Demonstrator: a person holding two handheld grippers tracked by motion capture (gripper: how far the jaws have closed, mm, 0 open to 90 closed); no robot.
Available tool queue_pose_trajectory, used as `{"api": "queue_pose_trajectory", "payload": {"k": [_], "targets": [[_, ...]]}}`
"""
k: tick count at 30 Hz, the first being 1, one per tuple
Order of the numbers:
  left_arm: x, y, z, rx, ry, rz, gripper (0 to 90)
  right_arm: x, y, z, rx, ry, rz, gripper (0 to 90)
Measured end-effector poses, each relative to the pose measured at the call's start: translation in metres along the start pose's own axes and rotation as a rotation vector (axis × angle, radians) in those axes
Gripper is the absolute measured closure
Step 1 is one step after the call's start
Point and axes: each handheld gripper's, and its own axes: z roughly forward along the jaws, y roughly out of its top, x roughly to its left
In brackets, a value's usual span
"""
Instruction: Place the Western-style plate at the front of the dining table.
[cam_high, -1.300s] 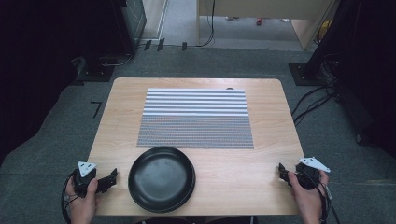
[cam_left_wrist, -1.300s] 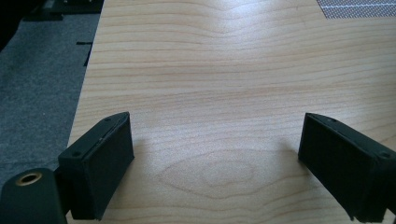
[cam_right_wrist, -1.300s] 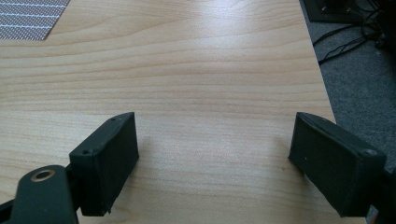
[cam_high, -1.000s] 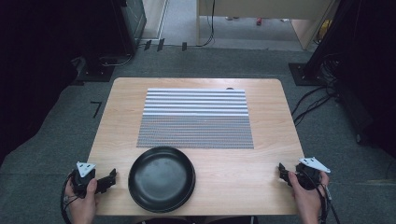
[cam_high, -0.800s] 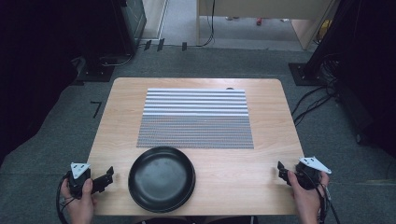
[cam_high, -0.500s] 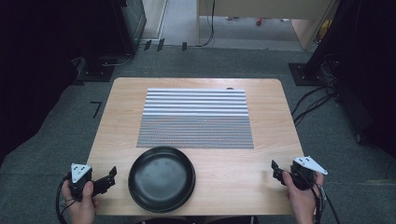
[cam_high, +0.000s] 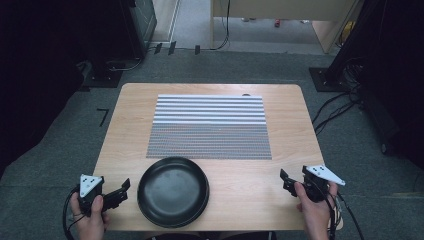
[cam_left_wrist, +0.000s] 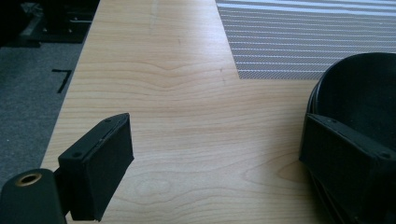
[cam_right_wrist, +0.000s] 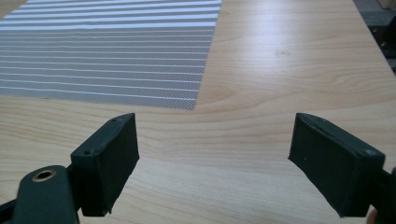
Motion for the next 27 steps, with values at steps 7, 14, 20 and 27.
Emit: {"api": "queue_pose_trajectory", "payload": {"k": [7,14,20,27], "targets": [[-0.006,0.002,-0.003,-0.005,-0.018,0.003,10.0,0.019,0.007,0.003,-0.002,0.039,-0.035,14.9],[-0.012,0.003,-0.005,-0.002,-0.035,0.02,10.0,0.036,0.012,0.007,-0.005,0.074,-0.047,14.9],[-0.016,0.004,-0.006,-0.003,-0.047,0.029,10.0,0.049,0.016,0.011,-0.007,0.098,-0.059,14.9],[-0.022,0.005,-0.007,-0.006,-0.066,0.039,10.0,0.066,0.018,0.017,0.001,0.13,-0.071,14.9]]}}
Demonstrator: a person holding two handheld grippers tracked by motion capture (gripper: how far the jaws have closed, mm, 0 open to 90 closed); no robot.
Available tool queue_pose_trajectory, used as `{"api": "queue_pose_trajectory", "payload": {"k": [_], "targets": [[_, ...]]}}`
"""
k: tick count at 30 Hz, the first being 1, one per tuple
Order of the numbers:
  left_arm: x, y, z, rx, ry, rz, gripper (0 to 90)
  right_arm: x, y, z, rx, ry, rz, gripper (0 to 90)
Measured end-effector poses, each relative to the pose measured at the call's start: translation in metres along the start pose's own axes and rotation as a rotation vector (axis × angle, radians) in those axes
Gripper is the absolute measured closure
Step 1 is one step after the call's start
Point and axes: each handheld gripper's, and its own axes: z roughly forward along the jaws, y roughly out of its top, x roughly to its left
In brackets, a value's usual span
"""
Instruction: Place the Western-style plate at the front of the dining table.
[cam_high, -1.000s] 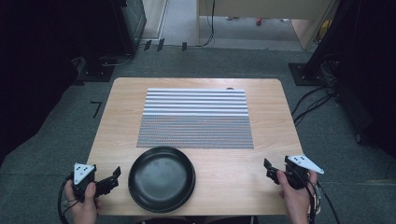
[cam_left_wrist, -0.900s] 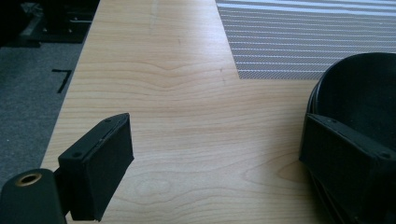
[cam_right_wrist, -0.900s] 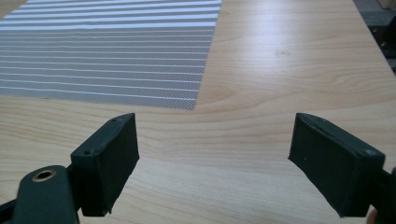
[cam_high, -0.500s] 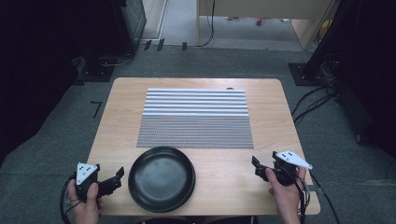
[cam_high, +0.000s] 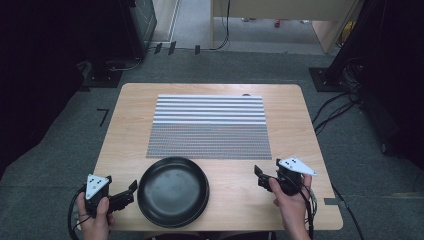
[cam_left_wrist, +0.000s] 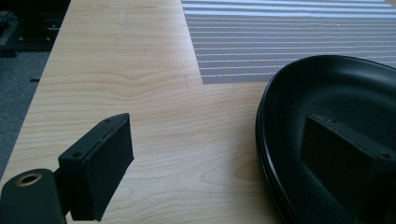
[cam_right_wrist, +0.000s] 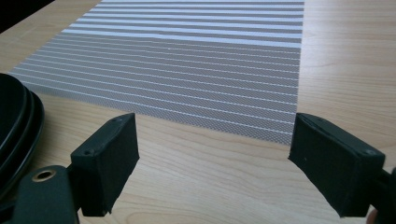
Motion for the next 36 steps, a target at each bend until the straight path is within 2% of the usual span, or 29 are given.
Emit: {"api": "queue_pose_trajectory", "payload": {"k": [11,20,35,36], "targets": [[-0.008,0.0,-0.001,0.0,-0.022,0.018,10.0,0.021,0.003,0.01,0.01,0.04,-0.018,14.9],[-0.015,0.0,-0.001,0.009,-0.046,0.035,10.0,0.046,0.007,0.022,0.018,0.083,-0.042,14.9],[-0.022,0.0,0.002,0.038,-0.105,0.025,10.0,0.084,0.004,0.042,0.054,0.159,-0.061,14.9],[-0.023,0.0,0.003,0.043,-0.104,0.027,10.0,0.09,0.003,0.045,0.059,0.179,-0.056,14.8]]}}
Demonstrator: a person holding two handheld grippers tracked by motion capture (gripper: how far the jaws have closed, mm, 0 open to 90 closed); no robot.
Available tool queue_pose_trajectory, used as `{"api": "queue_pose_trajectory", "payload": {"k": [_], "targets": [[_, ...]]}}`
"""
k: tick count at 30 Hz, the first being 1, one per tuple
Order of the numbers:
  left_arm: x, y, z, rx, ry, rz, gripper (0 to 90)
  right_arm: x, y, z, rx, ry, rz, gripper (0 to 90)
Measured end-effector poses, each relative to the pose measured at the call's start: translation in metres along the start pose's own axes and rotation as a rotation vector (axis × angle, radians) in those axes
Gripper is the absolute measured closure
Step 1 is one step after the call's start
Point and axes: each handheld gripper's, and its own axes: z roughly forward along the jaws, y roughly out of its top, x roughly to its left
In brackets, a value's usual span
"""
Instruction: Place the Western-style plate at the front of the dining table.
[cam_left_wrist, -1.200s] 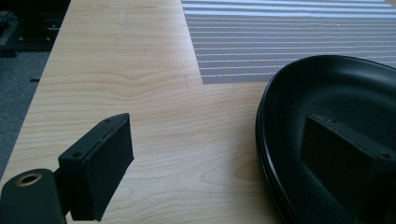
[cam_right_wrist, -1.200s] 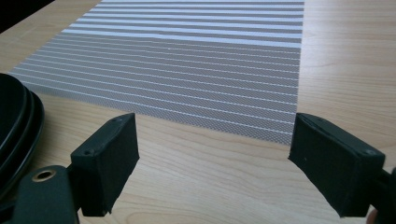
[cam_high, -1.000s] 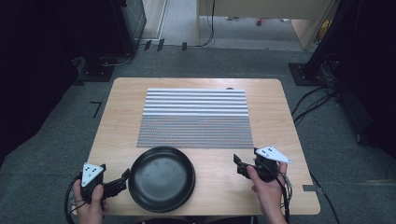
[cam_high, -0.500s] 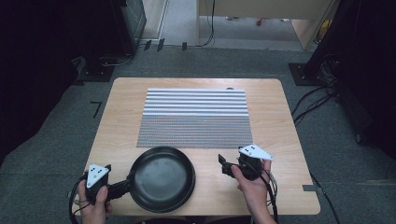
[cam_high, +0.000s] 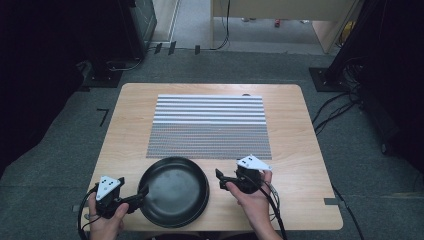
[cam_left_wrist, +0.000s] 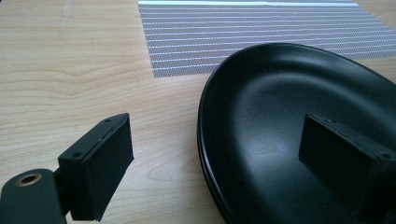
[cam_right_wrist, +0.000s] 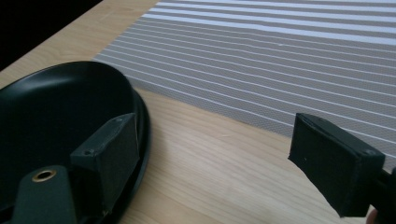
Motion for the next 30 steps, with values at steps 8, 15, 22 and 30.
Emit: {"api": "queue_pose_trajectory", "payload": {"k": [8,15,22,30], "targets": [[0.002,-0.002,0.006,0.055,-0.011,-0.031,14.8,0.021,-0.004,0.017,0.021,0.014,-0.001,26.0],[0.003,-0.005,0.01,0.089,-0.006,-0.033,30.1,0.029,-0.009,0.024,0.024,0.092,0.024,48.9],[0.009,-0.008,0.011,0.104,-0.033,-0.057,47.0,0.033,-0.014,0.034,0.102,0.142,0.073,58.4],[0.01,-0.01,0.013,0.135,-0.058,-0.064,55.8,0.023,-0.021,0.035,0.116,0.233,0.223,78.2]]}}
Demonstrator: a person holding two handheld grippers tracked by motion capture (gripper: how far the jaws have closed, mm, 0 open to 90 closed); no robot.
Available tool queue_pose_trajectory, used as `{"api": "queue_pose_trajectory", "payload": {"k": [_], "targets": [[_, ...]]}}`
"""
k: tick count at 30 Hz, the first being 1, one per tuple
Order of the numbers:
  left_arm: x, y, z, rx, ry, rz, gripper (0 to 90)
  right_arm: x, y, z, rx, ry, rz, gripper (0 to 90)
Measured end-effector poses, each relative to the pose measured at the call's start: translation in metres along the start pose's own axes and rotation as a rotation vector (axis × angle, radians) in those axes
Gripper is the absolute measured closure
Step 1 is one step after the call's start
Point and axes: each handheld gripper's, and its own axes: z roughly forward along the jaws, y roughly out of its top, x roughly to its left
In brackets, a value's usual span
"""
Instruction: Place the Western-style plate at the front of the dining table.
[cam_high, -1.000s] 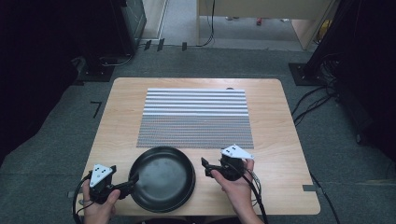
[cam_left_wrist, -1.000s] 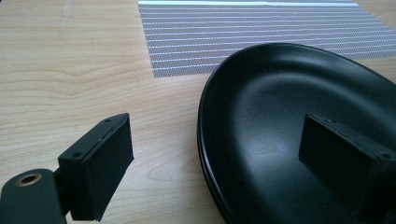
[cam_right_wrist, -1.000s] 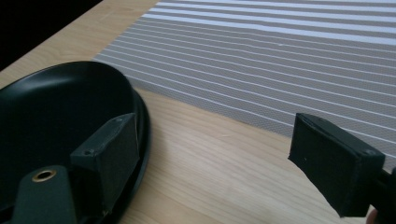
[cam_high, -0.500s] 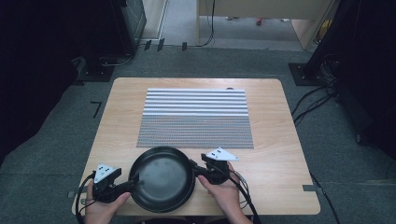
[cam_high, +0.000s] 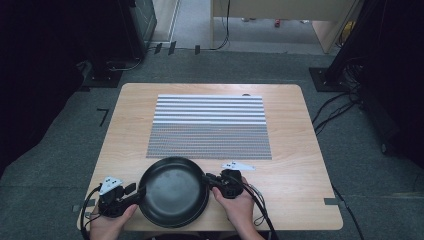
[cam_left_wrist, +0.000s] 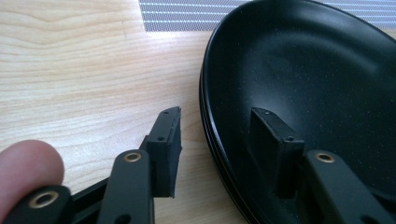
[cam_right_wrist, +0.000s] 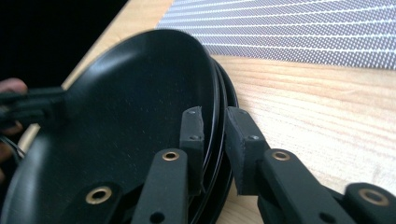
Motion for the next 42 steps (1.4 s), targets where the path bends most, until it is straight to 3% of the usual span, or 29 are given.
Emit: {"api": "queue_pose_trajectory", "payload": {"k": [7,9,15,19,21,26,27,32,34,36,38,42], "targets": [[-0.001,0.0,0.002,0.018,-0.042,-0.004,61.7,-0.003,-0.004,-0.004,-0.056,0.012,0.066,85.6],[0.0,0.0,0.001,0.02,-0.046,-0.015,62.3,-0.005,-0.004,-0.004,-0.051,0.029,0.104,85.9],[0.001,-0.001,0.001,0.018,-0.049,-0.022,64.5,-0.004,-0.004,-0.005,-0.041,0.035,0.149,86.6],[0.002,-0.001,0.001,0.02,-0.057,-0.023,63.6,-0.003,-0.005,-0.006,-0.031,0.035,0.152,87.0],[0.003,0.0,-0.002,0.004,-0.061,-0.033,61.9,-0.005,-0.004,-0.007,-0.025,0.05,0.181,87.5],[0.006,0.003,-0.01,-0.04,-0.077,-0.068,61.3,-0.009,-0.002,-0.012,-0.034,0.056,0.192,89.6],[0.006,0.003,-0.011,-0.043,-0.081,-0.069,61.4,-0.009,-0.001,-0.017,-0.064,0.054,0.189,90.0],[0.0,0.003,-0.009,-0.033,-0.09,-0.05,61.6,-0.01,0.012,-0.034,-0.101,0.083,0.185,90.0],[-0.002,0.002,-0.007,-0.027,-0.074,-0.041,61.6,-0.011,0.014,-0.036,-0.064,0.116,0.194,90.0],[-0.001,0.002,-0.009,-0.025,-0.064,-0.046,61.5,-0.01,0.009,-0.028,-0.005,0.105,0.196,86.8],[0.001,0.002,-0.01,-0.023,-0.053,-0.052,61.2,-0.011,0.003,-0.021,-0.018,0.11,0.187,81.6],[0.004,0.0,-0.007,0.006,-0.053,-0.051,60.7,-0.01,-0.002,-0.014,0.007,0.092,0.178,85.6]]}}
